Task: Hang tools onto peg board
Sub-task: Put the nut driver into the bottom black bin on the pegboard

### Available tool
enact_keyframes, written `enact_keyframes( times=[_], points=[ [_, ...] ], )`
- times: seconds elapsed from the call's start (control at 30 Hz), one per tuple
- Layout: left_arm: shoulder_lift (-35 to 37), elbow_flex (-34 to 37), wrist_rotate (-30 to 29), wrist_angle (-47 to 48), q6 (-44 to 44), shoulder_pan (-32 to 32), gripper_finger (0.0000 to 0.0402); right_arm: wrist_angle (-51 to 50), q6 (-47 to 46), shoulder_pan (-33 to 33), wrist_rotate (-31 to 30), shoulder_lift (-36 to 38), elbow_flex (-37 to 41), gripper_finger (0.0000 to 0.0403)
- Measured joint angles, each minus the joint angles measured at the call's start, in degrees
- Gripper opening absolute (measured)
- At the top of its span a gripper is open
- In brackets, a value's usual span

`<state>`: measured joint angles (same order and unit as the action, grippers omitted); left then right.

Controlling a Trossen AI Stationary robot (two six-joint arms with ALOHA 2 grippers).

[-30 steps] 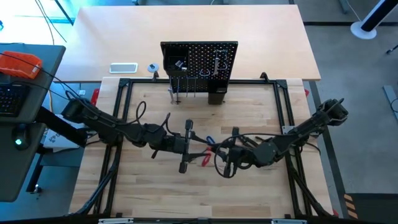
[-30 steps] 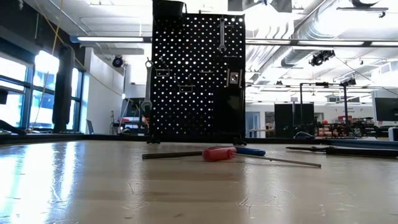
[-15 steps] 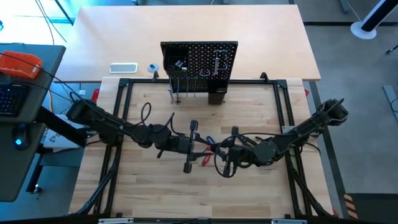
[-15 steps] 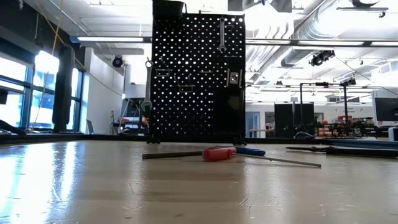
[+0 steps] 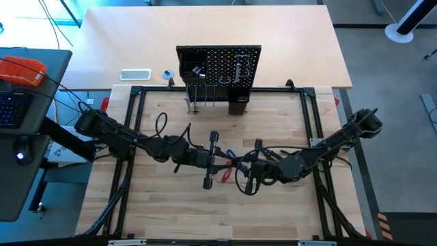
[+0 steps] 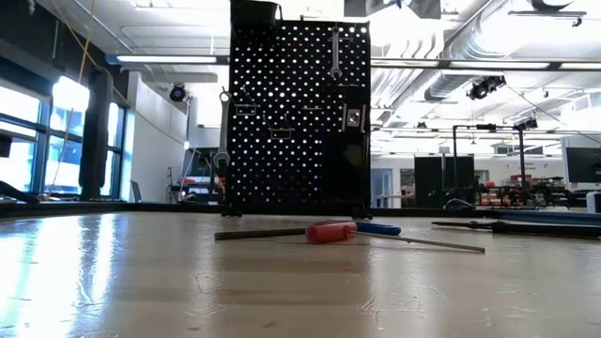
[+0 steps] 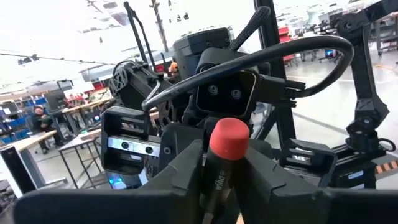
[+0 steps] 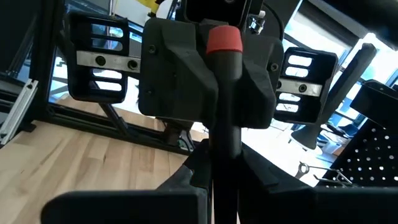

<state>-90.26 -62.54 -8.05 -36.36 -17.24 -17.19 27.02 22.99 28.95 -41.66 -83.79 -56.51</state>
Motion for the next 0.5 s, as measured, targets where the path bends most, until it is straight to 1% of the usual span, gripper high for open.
enact_keyframes(
  times=[0.13, 0.3, 0.4, 0.5],
  points=[
    [0.25, 0.0, -0.28, 0.29, -2.4, 0.02, 0.0043, 0.01, -0.11, 0.02, -1.28, 0.0, -0.02, 0.0028],
    [0.87, 0.0, -3.45, 2.06, -4.34, 0.0, 0.0043, -0.78, 0.49, 0.32, -3.96, -0.07, -0.08, 0.0028],
    [1.09, 0.0, -7.09, 2.37, -6.42, 0.0, 0.0043, -1.46, 0.63, 0.42, -9.59, -0.11, -0.1, 0.0055],
    [1.77, -0.02, -9.28, 1.77, -7.93, -0.25, 0.0043, -1.67, 0.65, 0.83, -14.3, -0.04, -0.11, 0.0087]
  ],
)
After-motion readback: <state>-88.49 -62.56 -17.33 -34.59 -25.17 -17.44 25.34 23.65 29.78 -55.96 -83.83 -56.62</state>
